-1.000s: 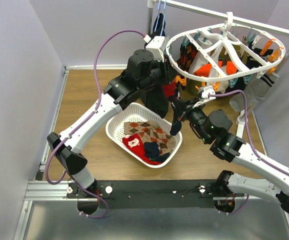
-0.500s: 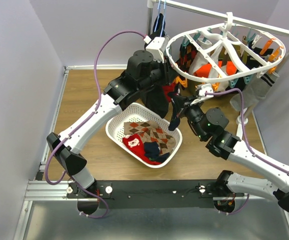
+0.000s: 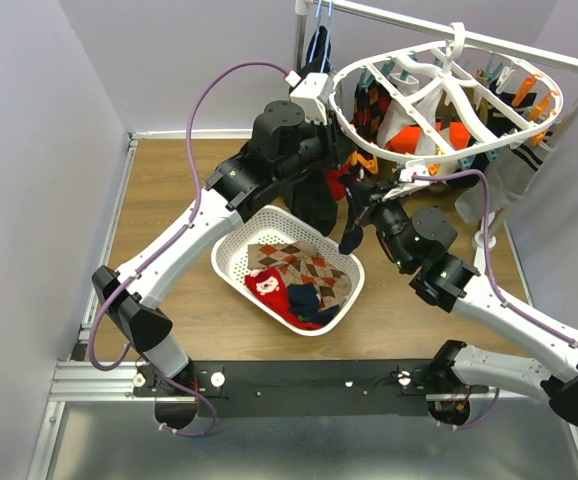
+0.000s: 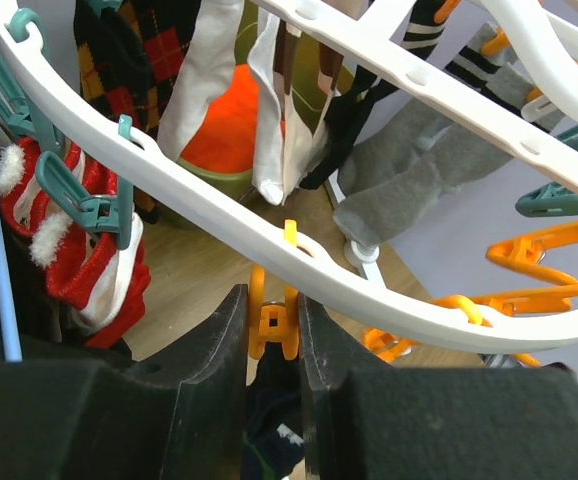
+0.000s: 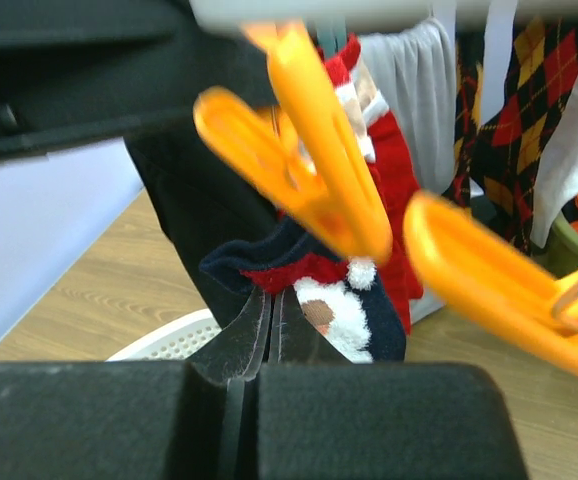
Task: Clip the socks to the hanger
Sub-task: Clamp the sock onto the hanger.
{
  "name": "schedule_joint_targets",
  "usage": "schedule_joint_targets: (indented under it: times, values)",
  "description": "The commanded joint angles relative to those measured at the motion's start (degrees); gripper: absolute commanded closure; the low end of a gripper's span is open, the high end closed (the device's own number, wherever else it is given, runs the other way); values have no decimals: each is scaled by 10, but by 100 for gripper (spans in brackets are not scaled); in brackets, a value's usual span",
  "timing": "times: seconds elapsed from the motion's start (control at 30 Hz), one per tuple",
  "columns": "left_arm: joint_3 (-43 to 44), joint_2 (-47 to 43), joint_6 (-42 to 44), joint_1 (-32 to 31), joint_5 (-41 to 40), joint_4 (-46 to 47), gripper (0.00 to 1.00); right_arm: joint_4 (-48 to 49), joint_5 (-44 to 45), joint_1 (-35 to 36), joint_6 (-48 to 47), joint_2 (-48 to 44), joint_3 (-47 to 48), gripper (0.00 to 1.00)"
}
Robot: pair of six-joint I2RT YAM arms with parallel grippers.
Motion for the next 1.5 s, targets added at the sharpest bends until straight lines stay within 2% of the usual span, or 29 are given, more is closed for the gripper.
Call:
schedule_joint_targets:
  times: [0.0, 1.03, 1.1, 1.23, 1.3, 1.47]
  values:
    - [-14, -13, 0, -1, 12, -14, 100, 12, -15, -10, 11, 9, 28, 99]
    - [-31, -17, 7, -1, 16, -8, 100, 35, -19, -23, 28, 19, 40, 99]
    - [-31, -18, 8, -1, 16, -8, 96, 33, -22, -23, 30, 20, 41, 98]
    - [-30, -22, 10, -1, 14, -5, 76, 35, -22, -23, 30, 21, 43, 92]
    - [-29, -23, 12, -1, 14, -6, 72, 36, -23, -23, 31, 22, 44, 90]
    - [-29, -24, 13, -1, 18, -8, 52, 36, -28, -23, 34, 27, 52, 81]
